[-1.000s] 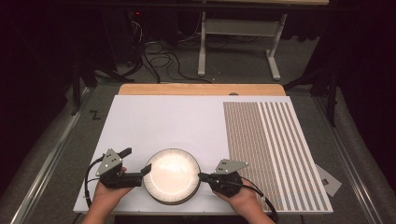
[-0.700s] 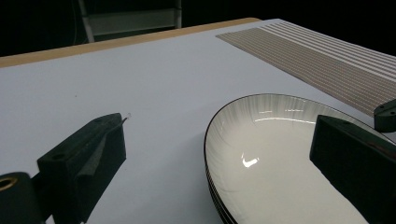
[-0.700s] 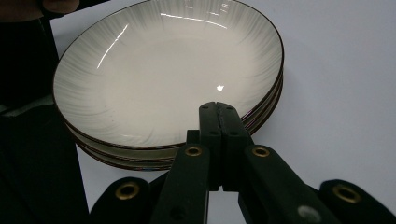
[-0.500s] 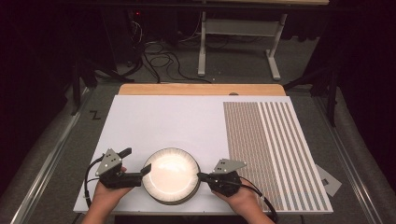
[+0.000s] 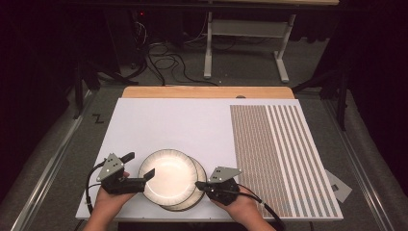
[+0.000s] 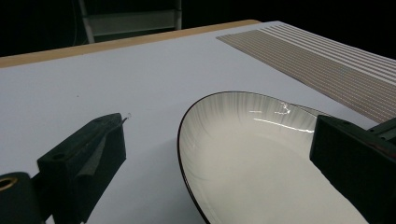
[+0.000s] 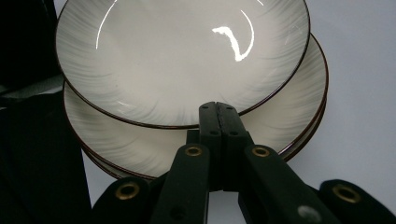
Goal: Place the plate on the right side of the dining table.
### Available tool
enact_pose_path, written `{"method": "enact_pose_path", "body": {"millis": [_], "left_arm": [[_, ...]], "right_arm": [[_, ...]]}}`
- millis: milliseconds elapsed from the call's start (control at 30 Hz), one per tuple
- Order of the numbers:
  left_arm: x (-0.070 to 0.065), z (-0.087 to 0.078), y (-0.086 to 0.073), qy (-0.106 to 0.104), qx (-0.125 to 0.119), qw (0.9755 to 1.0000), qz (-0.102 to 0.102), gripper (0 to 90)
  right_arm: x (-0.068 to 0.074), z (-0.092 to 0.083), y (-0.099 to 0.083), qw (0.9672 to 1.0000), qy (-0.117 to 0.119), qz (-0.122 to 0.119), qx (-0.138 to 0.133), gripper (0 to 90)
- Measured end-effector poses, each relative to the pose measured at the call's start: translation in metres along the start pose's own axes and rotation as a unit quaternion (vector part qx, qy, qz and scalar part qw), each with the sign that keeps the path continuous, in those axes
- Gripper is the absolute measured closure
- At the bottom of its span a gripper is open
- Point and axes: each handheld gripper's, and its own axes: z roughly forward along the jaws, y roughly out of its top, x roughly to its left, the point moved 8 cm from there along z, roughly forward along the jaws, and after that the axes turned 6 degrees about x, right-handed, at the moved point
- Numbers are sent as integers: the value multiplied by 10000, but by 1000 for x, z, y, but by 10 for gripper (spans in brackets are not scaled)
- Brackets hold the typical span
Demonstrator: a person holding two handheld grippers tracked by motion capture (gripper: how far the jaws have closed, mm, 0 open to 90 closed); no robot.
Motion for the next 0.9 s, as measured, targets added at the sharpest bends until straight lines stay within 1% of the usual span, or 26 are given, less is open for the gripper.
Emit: {"method": "enact_pose_path", "body": {"millis": [67, 300, 367, 467, 533, 667, 700, 733, 767, 800, 833, 867, 900], "left_arm": [[0, 0, 0, -9, 14, 10000, 2, 43], [0, -1, 0, -12, 24, 10000, -26, 44], [0, -1, 0, -11, 9, 10000, -39, 43], [2, -2, 0, -15, 3, 10000, -65, 44], [2, -2, 0, -11, -9, 10000, -87, 46], [4, -3, 0, -24, 12, 9999, -147, 52], [5, -3, -1, -51, 25, 9998, -181, 58], [6, -3, -2, -91, 100, 9997, -209, 72], [6, -3, -2, -91, 100, 9997, -209, 79], [6, -2, -4, -159, 187, 9993, -285, 90], [6, -2, -4, -159, 187, 9993, -285, 98], [6, -2, -5, -238, 285, 9987, -345, 98], [6, -1, -7, -295, 350, 9983, -372, 143]], "right_arm": [[0, 0, 0, 10000, -8, 39, -4, 900], [-1, 1, 1, 10000, 0, 55, -5, 900], [0, 2, 1, 10000, -7, 12, 44, 900], [4, 8, 2, 9999, -11, -32, 165, 900], [6, 10, 3, 9997, -50, -106, 193, 900], [6, 13, 5, 9997, -44, -82, 206, 900], [6, 13, 5, 9997, -54, -107, 229, 900], [5, 15, 6, 9997, -60, -111, 221, 900], [5, 15, 6, 9997, -60, -111, 221, 900], [5, 16, 7, 9996, -60, -97, 239, 900], [5, 16, 7, 9996, -60, -97, 239, 900], [5, 17, 7, 9996, -63, -86, 262, 900], [7, 19, 8, 9995, -75, -105, 272, 900]]}}
